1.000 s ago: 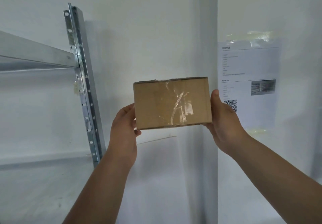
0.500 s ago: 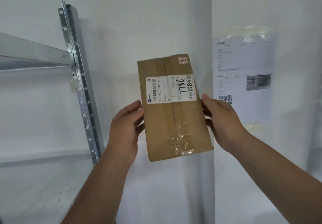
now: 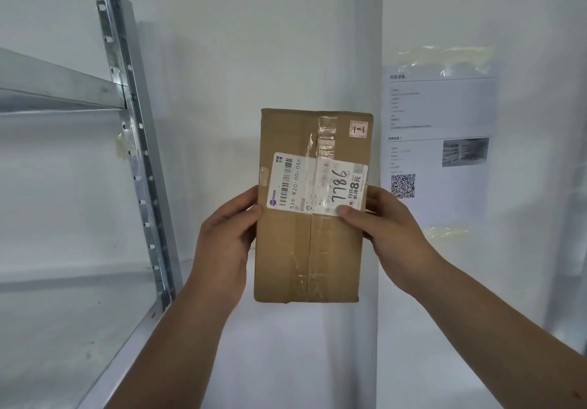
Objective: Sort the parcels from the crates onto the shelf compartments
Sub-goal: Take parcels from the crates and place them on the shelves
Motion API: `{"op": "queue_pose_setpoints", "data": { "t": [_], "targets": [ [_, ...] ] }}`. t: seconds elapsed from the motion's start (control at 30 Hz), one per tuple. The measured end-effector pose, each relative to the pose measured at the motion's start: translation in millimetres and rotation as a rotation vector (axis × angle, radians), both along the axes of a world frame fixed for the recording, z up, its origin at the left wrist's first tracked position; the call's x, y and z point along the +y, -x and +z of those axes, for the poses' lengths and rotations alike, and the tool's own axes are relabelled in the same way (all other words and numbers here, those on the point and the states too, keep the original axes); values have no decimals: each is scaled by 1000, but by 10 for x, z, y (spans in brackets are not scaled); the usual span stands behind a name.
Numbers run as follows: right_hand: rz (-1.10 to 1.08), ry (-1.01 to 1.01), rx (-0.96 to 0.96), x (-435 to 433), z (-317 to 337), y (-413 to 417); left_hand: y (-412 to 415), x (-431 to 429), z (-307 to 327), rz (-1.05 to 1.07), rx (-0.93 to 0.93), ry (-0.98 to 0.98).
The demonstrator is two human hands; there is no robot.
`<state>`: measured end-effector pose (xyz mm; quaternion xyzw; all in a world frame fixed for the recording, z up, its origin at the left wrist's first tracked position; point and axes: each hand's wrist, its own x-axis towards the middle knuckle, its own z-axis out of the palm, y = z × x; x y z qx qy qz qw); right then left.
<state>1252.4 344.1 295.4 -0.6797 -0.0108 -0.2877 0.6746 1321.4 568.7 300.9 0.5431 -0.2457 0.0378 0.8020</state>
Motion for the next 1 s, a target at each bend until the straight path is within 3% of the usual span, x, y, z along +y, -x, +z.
{"op": "queue_pose_setpoints", "data": {
  "t": [0.6,1.0],
  "targets": [
    [51,3,6,-173,-213,239,247,-178,-303,65,82,-93],
    [-163,-72,151,-24,-556,1092,743,-231,-615,-111,81,-211]
  ]
}}
